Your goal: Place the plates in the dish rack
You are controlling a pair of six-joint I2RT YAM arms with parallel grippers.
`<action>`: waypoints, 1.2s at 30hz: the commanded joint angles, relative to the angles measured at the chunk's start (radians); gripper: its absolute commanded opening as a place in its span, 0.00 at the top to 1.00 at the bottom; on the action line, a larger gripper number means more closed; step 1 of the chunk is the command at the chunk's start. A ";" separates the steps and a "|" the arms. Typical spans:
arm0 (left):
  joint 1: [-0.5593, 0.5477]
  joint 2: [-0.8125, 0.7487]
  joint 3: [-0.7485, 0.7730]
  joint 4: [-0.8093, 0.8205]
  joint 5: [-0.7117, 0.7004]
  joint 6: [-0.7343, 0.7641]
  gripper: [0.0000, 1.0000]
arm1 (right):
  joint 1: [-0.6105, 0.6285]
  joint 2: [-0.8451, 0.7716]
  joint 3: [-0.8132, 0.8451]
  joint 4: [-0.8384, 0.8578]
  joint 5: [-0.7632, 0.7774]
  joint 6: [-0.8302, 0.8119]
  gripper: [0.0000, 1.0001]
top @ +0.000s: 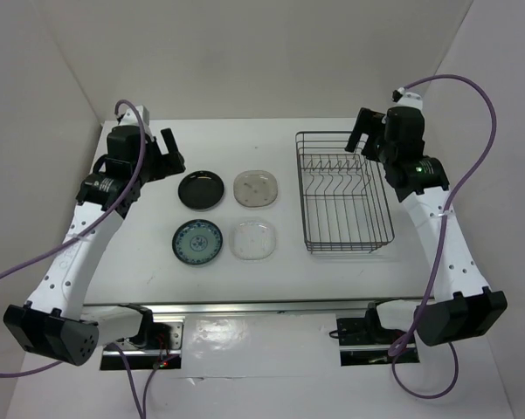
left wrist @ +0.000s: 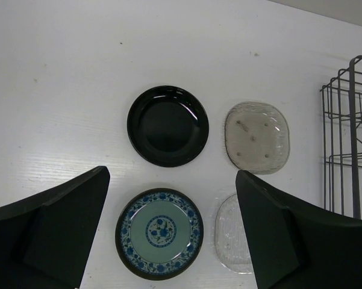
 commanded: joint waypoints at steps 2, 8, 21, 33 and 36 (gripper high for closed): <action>0.007 -0.013 -0.008 0.029 -0.041 -0.017 0.00 | 0.022 0.004 0.021 0.049 0.031 -0.014 0.00; 0.007 0.074 0.052 -0.045 -0.080 -0.060 0.00 | 0.022 -0.005 -0.025 0.083 -0.038 -0.024 0.00; 0.118 0.295 -0.091 0.068 0.143 -0.267 0.00 | 0.108 -0.054 -0.226 0.230 -0.256 0.016 0.00; 0.168 0.557 -0.112 0.260 0.218 -0.289 0.04 | 0.216 -0.039 -0.283 0.246 -0.245 -0.013 0.00; 0.179 0.596 -0.112 0.280 0.230 -0.298 0.08 | 0.243 -0.048 -0.283 0.246 -0.225 -0.013 0.00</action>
